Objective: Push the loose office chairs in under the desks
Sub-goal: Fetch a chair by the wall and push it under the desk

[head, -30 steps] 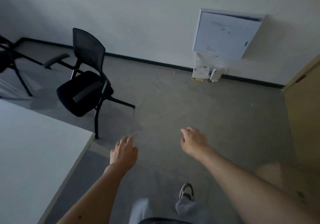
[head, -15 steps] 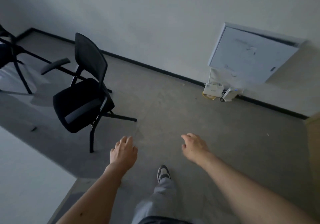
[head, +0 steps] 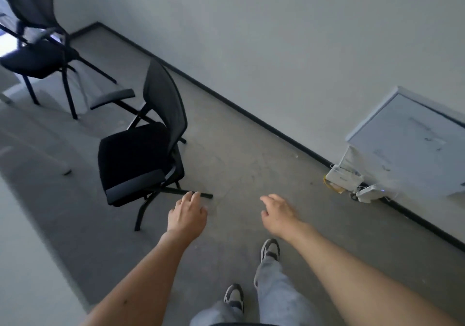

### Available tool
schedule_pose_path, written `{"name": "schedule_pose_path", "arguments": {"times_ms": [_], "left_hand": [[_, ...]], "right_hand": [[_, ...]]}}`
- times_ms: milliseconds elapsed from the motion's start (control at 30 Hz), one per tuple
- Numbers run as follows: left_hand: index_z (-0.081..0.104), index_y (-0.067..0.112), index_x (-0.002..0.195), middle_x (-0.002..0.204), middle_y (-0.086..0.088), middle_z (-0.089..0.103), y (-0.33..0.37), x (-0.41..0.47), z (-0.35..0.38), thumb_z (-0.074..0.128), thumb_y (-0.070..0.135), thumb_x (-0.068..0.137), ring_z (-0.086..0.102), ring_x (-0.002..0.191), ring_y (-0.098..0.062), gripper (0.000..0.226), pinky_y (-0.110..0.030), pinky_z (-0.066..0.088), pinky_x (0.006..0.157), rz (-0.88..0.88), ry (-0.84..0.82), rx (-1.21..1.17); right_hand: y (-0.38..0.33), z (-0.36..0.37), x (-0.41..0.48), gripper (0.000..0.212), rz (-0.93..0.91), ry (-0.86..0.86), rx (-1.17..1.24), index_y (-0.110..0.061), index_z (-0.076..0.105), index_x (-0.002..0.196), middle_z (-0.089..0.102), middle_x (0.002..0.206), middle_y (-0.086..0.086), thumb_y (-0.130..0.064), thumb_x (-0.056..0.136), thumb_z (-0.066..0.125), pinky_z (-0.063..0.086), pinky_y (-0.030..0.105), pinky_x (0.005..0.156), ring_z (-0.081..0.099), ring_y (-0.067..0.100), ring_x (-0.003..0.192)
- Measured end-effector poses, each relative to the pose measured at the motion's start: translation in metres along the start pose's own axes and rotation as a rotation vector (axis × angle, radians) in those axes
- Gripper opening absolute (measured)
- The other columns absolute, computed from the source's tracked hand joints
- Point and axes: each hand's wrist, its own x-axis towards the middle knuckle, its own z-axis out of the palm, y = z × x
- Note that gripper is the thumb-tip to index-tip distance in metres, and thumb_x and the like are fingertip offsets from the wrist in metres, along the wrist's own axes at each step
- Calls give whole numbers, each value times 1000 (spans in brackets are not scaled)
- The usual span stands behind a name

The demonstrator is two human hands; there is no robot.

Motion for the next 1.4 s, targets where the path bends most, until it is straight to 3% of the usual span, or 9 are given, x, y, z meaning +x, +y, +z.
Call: {"name": "schedule_pose_path", "arguments": {"times_ms": [433,667,967,1233,1400], "left_hand": [[48,13,132,141,-7,47,69,167,-69,47,33,98,47,123,-33,39,-47,43,90,-270,202,-55],[36,19,147,157,-8,34,79,237,-97,44,37,99,41,135,-33,53,-49,43,98,-387,237,-88],[27,19,153,161,-6,29,49,359,-112,45,47,97,36,140,-29,65,-47,39,106,-574,235,-246],[25,16,154,156,-6,36,28,404,-109,48,33,97,44,133,-28,63,-43,42,103,-703,171,-358],[31,18,152,151,-4,46,32,409,-109,49,20,95,48,132,-25,60,-39,43,106,-760,234,-485]], "right_hand": [[8,-125,230,47,-260,-56,-97,-19,46,140,49,142,9,-27,93,46,42,41,106,47,31,128],[-12,-163,315,48,-372,-122,-175,-18,43,142,48,145,8,-27,95,43,39,43,109,45,30,130],[-81,-195,448,48,-488,-179,-265,-16,44,141,49,143,10,-25,94,42,40,44,108,46,31,128],[-170,-217,522,41,-697,-219,-393,-14,49,133,52,136,12,-24,93,44,44,45,101,49,34,121],[-224,-216,547,42,-873,-206,-435,-15,49,133,52,135,9,-21,91,46,45,44,97,49,33,118]]}}
